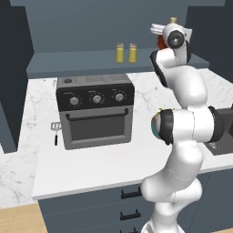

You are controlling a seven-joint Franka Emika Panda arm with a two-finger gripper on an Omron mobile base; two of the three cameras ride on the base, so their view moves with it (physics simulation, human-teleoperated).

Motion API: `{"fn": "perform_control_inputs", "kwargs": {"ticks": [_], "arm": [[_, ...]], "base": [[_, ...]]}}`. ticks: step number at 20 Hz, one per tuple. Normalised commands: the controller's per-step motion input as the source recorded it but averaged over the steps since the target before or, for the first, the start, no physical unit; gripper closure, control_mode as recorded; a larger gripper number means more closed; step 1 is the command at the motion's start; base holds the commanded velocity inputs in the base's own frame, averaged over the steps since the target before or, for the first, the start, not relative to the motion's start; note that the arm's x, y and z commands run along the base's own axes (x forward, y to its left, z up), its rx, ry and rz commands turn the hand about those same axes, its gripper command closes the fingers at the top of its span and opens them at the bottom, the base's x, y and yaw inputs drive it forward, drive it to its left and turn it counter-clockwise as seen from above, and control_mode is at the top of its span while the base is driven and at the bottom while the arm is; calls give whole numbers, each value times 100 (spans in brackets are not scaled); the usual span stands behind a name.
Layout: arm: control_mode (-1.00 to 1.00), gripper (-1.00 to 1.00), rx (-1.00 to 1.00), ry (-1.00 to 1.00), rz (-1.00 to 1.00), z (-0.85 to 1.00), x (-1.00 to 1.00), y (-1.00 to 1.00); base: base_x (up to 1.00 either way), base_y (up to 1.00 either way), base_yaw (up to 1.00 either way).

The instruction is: Put the shaker and condiment bottle from the counter next to their counterparts in the cabinet.

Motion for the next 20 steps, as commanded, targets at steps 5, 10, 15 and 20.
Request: {"fn": "perform_control_inputs", "kwargs": {"ticks": [5,10,15,20], "arm": [[-100,100,-3,-5,0,-12,36,-8],[-100,100,-4,-5,0,-17,31,-3],[-100,-100,-6,-7,0,-10,5,-7],[-100,-100,-6,-10,0,0,0,-25]], "base": [[0,0,0],[0,0,0],[0,0,0],[0,0,0]]}}
